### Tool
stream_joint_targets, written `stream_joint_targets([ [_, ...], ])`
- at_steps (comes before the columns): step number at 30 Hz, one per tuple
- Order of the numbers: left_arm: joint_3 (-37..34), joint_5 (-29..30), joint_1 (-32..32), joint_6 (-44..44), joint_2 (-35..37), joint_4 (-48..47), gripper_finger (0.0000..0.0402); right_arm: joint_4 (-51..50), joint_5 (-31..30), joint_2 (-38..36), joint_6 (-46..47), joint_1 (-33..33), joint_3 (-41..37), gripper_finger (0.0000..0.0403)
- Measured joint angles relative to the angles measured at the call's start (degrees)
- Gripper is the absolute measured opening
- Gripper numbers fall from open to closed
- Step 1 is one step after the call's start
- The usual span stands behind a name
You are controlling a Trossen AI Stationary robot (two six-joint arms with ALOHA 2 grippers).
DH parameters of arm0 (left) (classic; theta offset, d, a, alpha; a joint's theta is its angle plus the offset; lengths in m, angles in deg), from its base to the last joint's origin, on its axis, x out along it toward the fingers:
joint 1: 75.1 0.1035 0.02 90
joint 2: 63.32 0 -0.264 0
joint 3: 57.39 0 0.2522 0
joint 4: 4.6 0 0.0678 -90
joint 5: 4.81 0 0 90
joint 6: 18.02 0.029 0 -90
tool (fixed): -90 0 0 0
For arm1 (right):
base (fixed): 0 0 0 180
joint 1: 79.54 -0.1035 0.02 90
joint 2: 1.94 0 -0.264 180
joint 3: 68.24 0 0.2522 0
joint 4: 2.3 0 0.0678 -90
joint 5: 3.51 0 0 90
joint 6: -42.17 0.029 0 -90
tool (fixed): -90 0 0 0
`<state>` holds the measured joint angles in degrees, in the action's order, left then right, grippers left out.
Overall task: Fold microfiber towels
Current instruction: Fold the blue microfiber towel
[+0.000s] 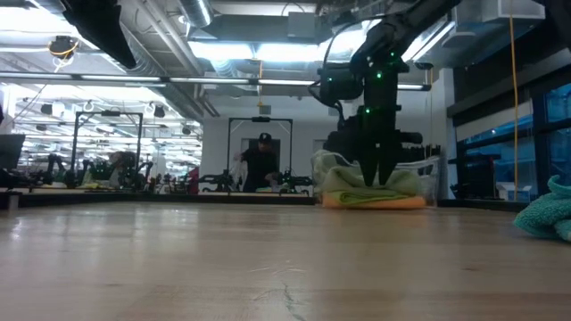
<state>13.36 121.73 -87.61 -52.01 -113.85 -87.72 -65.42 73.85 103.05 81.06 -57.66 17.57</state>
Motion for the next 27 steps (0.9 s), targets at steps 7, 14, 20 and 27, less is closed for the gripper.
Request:
stream_joint_targets([
  [7,0.0,0.0,0.0,0.0,0.0,0.0,0.0087,-3.5,11.3,-1.3,-2.2,-0.6,1.9,0.0156],
  [14,0.0,0.0,0.0,-0.1,0.0,0.0,0.0087,-12.6,11.3,-8.3,-2.4,-14.9,2.7,0.0156],
  [20,0.0,0.0,0.0,-1.9,0.0,0.0,0.0087,-18.5,9.4,-12.0,8.2,-32.3,2.6,0.0156],
  [27,0.0,3.0,0.0,-2.5,0.0,0.0,0.0087,-17.8,3.3,-11.0,35.8,-50.3,2.6,0.0156],
])
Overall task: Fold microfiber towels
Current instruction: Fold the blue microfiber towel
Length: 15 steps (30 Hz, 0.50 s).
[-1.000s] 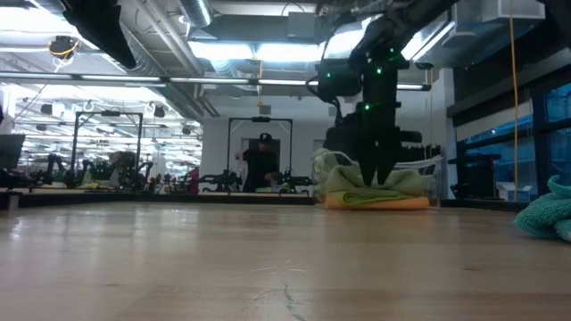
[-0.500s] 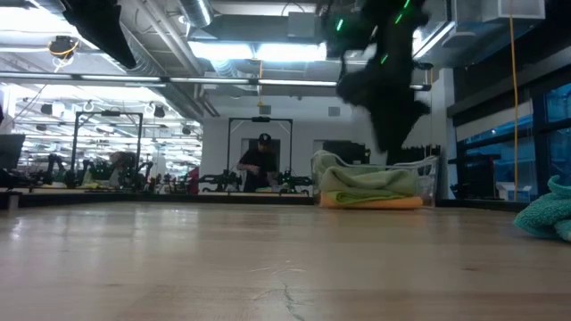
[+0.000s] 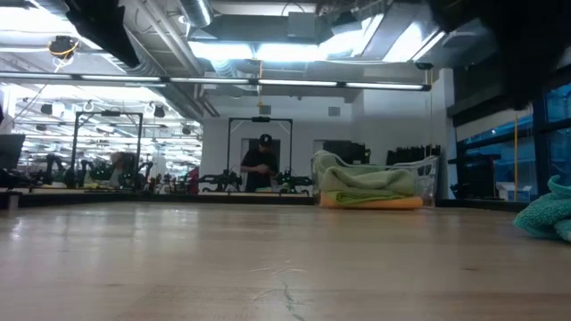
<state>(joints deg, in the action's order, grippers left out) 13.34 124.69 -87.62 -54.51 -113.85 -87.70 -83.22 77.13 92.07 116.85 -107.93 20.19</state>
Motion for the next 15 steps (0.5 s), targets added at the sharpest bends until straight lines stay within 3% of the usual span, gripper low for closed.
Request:
stream_joint_targets([
  [6,0.0,3.2,0.0,0.0,0.0,0.0,0.0087,0.8,-2.9,4.2,10.0,-8.3,0.0,0.0156],
  [15,0.0,3.5,0.0,-0.5,0.0,0.0,0.0087,2.1,-2.6,11.7,16.5,-9.8,0.0,0.0156],
])
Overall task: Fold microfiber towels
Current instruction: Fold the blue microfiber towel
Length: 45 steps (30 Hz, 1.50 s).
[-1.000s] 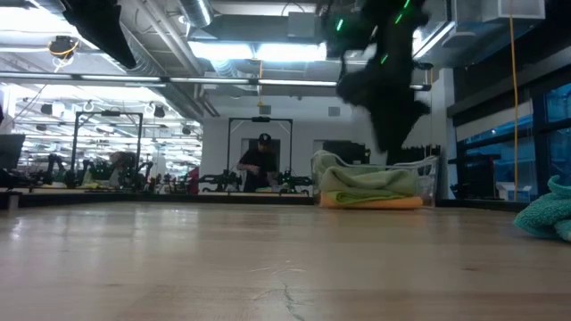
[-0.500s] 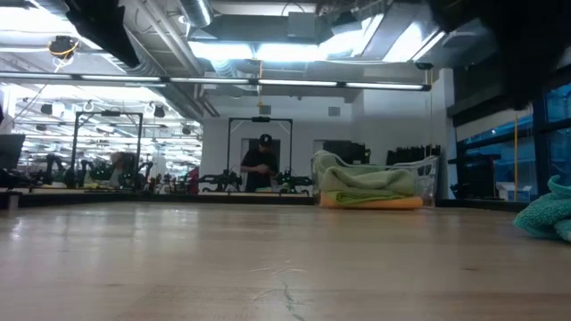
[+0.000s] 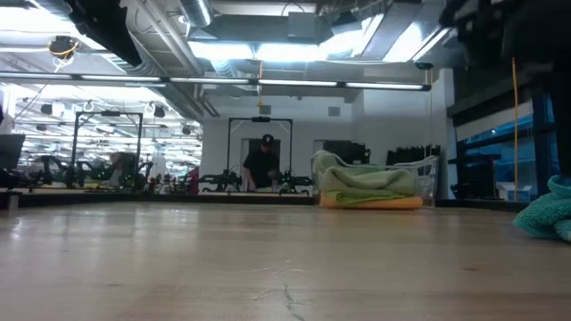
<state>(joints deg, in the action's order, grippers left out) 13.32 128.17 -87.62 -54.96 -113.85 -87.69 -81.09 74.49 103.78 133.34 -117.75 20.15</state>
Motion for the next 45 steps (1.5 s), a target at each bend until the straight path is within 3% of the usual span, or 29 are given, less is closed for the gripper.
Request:
stream_joint_targets([
  [11,0.0,0.0,0.0,0.0,0.0,0.0,0.0087,-0.1,2.8,6.5,0.3,1.3,0.0,0.0147],
  [27,0.0,0.1,0.0,0.0,0.0,0.0,0.0087,-11.6,3.1,6.0,1.5,1.5,6.0,0.0008],
  [31,0.0,2.5,0.0,0.0,0.0,0.0,0.0087,-15.6,-4.6,6.0,1.4,1.6,7.8,0.0006],
  [39,0.0,4.5,0.0,0.0,0.0,0.0,0.0087,-17.4,-35.2,6.0,-1.2,3.8,10.3,0.0003],
  [45,0.0,4.5,0.0,0.0,0.0,0.0,0.0087,-13.6,-49.4,6.0,-9.2,6.9,14.8,0.0002],
])
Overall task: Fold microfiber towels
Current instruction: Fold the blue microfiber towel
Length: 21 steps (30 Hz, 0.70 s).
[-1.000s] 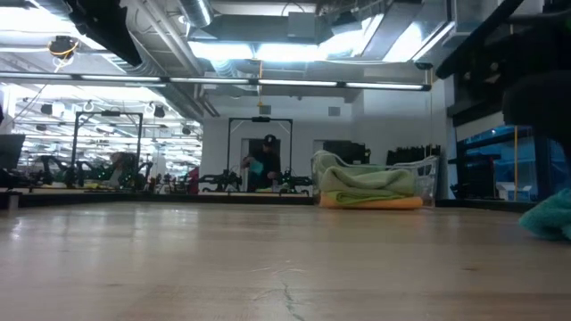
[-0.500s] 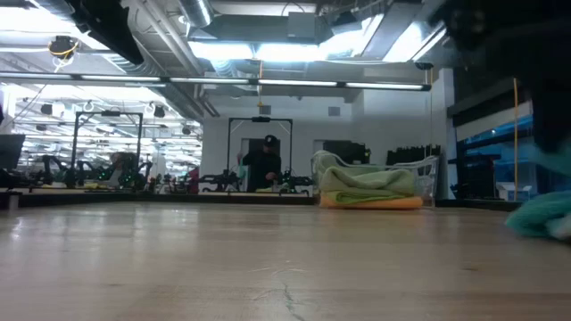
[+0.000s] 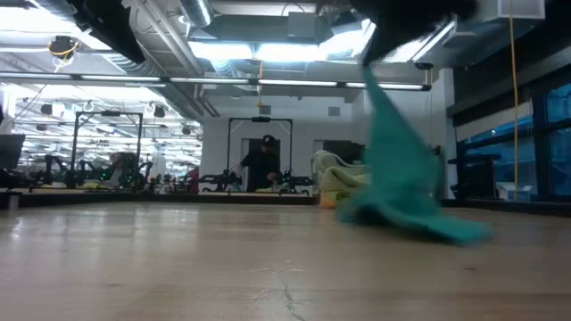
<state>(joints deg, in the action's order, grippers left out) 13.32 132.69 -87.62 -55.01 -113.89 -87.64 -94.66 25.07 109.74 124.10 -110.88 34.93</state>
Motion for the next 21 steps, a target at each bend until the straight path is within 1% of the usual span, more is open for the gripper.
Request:
stream_joint_targets([
  [3,0.0,0.5,0.0,0.0,0.0,0.7,0.0087,6.5,-5.5,0.0,-10.2,1.3,3.0,0.0002],
  [6,0.0,1.8,0.0,0.0,-0.1,1.4,0.0087,13.4,-7.9,0.0,-22.3,2.5,5.6,0.0001],
  [9,0.0,2.0,0.0,0.0,-0.1,1.4,0.0087,20.7,-7.8,0.0,-37.2,3.8,7.7,0.0001],
  [12,0.0,2.0,0.0,0.0,-0.1,1.6,0.0087,30.7,-4.8,0.0,-53.0,5.1,9.3,0.0001],
  [14,-0.3,2.1,0.0,0.1,-0.1,4.0,0.0087,38.9,-0.6,0.0,-65.4,6.1,9.3,0.0],
  [15,-0.9,2.1,0.0,0.9,-0.1,6.2,0.0087,42.9,2.6,0.0,-71.2,6.6,9.3,0.0],
  [17,-2.7,1.2,0.0,5.1,-0.1,11.7,0.0087,50.1,11.2,0.0,-81.2,8.0,9.3,0.0],
  [19,-4.8,-1.8,0.0,11.5,-0.1,17.7,0.0087,55.1,20.7,0.0,-87.3,9.5,9.3,0.0],
  [21,-6.9,-6.0,0.0,17.3,-0.1,23.2,0.0087,57.6,29.9,0.0,-90.8,10.9,9.2,0.0],
])
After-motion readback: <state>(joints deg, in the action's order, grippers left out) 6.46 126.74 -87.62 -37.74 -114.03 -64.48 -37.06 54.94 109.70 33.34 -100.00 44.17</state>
